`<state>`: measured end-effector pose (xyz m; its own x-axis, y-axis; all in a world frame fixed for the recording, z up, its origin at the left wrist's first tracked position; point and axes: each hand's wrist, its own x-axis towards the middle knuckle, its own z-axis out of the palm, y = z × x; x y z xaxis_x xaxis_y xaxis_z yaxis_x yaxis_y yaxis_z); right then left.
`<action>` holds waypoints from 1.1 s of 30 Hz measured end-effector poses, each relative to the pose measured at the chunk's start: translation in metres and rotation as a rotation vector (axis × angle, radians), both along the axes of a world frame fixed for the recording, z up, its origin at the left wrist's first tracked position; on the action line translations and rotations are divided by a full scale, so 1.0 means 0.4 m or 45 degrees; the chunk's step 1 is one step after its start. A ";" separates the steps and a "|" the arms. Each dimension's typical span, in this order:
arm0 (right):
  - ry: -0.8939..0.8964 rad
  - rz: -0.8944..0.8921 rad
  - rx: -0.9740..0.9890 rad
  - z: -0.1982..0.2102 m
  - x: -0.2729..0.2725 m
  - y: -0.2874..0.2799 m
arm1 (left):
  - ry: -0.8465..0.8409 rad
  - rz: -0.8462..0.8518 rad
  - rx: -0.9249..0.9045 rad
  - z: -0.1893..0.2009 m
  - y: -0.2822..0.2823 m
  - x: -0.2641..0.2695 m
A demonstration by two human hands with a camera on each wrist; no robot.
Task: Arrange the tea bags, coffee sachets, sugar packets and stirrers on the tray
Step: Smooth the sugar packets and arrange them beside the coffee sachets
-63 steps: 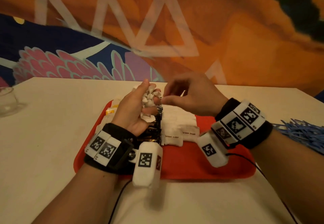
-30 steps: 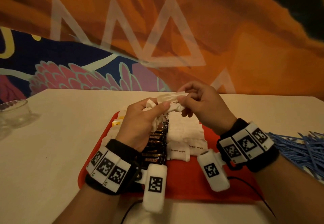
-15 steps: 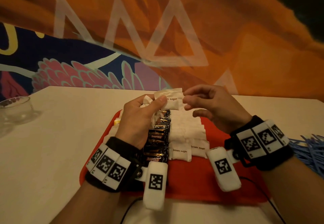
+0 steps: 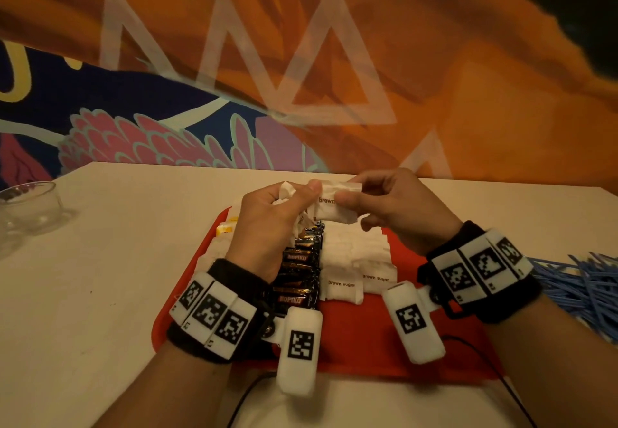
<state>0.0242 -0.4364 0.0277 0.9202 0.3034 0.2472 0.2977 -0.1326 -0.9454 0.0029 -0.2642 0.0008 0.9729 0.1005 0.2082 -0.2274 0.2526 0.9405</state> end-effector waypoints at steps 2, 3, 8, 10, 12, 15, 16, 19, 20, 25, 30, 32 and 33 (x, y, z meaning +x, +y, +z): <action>0.001 -0.025 -0.012 0.004 -0.001 -0.003 | 0.046 -0.020 -0.020 0.001 -0.001 -0.001; 0.011 -0.030 -0.053 0.005 -0.001 -0.009 | 0.080 -0.022 -0.051 0.002 0.001 -0.001; 0.194 -0.019 -0.427 -0.005 0.001 -0.062 | 0.205 -0.026 -0.170 0.003 0.021 0.013; 0.284 -0.019 -0.581 -0.024 -0.003 -0.080 | 0.237 -0.064 -0.222 0.001 0.024 0.018; 0.352 -0.051 -0.714 -0.048 -0.009 -0.095 | 0.255 -0.090 -0.240 -0.001 0.025 0.022; 0.421 -0.076 -0.828 -0.076 -0.017 -0.110 | 0.256 -0.102 -0.241 -0.005 0.028 0.025; 0.434 -0.083 -0.853 -0.081 -0.018 -0.112 | 0.258 -0.104 -0.247 -0.006 0.028 0.026; 0.447 -0.092 -0.926 -0.087 -0.018 -0.109 | 0.262 -0.108 -0.266 -0.008 0.024 0.028; 0.443 -0.095 -0.964 -0.087 -0.016 -0.105 | 0.263 -0.111 -0.269 -0.009 0.024 0.029; 0.219 -0.111 -1.435 -0.081 -0.009 -0.082 | 0.269 -0.144 -0.277 -0.013 0.028 0.038; -0.099 -0.202 -1.634 -0.083 -0.017 -0.079 | 0.265 -0.156 -0.280 -0.014 0.032 0.041; -0.205 -0.189 -1.531 -0.078 -0.026 -0.077 | 0.261 -0.157 -0.279 -0.015 0.032 0.042; -0.253 -0.154 -1.497 -0.076 -0.031 -0.073 | 0.261 -0.155 -0.280 -0.015 0.032 0.042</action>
